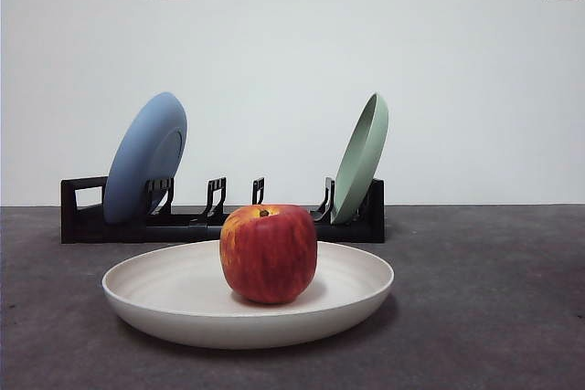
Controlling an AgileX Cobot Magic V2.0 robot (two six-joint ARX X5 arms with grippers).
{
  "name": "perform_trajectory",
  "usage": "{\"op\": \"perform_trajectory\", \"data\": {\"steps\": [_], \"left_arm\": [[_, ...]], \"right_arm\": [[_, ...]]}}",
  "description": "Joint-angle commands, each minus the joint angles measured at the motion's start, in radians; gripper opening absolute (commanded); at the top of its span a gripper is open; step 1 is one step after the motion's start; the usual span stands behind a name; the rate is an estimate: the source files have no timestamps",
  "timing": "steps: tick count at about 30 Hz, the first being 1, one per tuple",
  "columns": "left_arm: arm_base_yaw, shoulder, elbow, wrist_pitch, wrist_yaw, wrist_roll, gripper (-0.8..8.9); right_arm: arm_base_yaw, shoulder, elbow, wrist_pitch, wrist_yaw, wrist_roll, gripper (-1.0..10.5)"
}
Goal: Take the yellow plate from the plate rack,put the plate on the table,take the apple from the table,put the apple in the plate
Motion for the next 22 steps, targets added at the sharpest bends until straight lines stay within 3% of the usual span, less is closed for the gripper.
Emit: {"op": "perform_trajectory", "data": {"steps": [1,14,18,22], "left_arm": [[0.003,0.007,-0.01,0.01,0.0,-0.009,-0.03],[0.003,0.05,-0.01,0.01,0.0,-0.01,-0.03],[0.003,0.055,-0.01,0.009,0.0,-0.009,-0.03],[0.003,0.059,-0.01,0.009,0.0,-0.009,-0.03]], "right_arm": [[0.0,0.001,-0.006,0.006,0.001,0.007,0.0],[-0.006,-0.01,-0.003,0.01,0.007,0.006,0.0],[-0.068,-0.073,-0.003,0.073,0.072,-0.077,0.0],[-0.213,-0.175,-0.004,0.278,0.034,-0.13,0.0]]}}
